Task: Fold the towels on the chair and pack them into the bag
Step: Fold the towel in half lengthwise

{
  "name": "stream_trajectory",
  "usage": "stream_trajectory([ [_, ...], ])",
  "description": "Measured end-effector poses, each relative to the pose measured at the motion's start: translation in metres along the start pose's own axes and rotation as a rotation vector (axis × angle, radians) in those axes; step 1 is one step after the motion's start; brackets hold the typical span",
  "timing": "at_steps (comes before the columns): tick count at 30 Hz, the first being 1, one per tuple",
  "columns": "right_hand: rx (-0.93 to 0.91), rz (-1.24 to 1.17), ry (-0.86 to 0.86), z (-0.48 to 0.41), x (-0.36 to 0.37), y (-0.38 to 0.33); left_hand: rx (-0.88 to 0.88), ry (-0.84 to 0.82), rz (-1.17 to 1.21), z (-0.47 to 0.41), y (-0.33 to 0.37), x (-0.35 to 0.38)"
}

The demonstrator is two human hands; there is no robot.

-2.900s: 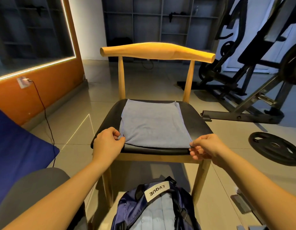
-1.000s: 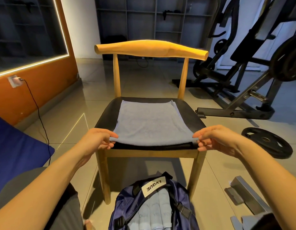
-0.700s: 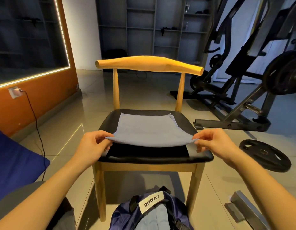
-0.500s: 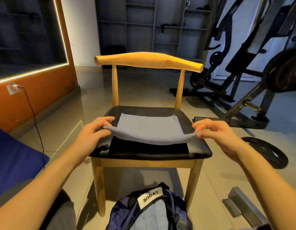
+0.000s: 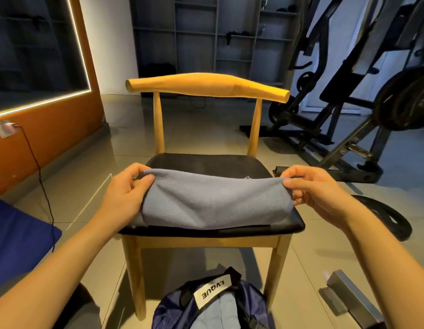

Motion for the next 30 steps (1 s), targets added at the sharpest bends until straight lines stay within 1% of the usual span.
stream_trajectory([
  [3,-0.002,0.007,0.105,-0.023,0.003,0.001,-0.115,0.015,0.094,-0.019,-0.011,0.003],
  [8,0.030,0.035,0.283,-0.077,0.017,0.013,-0.265,-0.043,0.150,-0.054,-0.033,0.021],
  [10,0.072,0.037,0.326,-0.098,0.021,0.024,-0.310,-0.064,0.125,-0.066,-0.042,0.032],
  [13,0.151,0.055,0.347,-0.120,0.024,0.048,-0.375,-0.109,0.040,-0.081,-0.059,0.048],
  [18,0.278,0.210,0.353,-0.136,0.024,0.082,-0.497,-0.188,-0.121,-0.097,-0.092,0.067],
  [20,0.297,0.260,0.345,-0.142,0.022,0.085,-0.498,-0.200,-0.194,-0.101,-0.098,0.070],
  [24,0.300,0.376,0.321,-0.150,0.021,0.085,-0.438,-0.237,-0.328,-0.109,-0.100,0.072],
  [30,0.227,0.577,0.297,-0.158,0.026,0.088,-0.357,-0.249,-0.492,-0.118,-0.105,0.080],
])
Point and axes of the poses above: each hand's wrist, its own z-axis away from the middle knuckle, its own x-axis out of the palm, y = z × x, the point moved 4 cm from there along -z, towards the middle knuckle, and after that the axes turned 2 degrees about y, right-handed, at the moved point
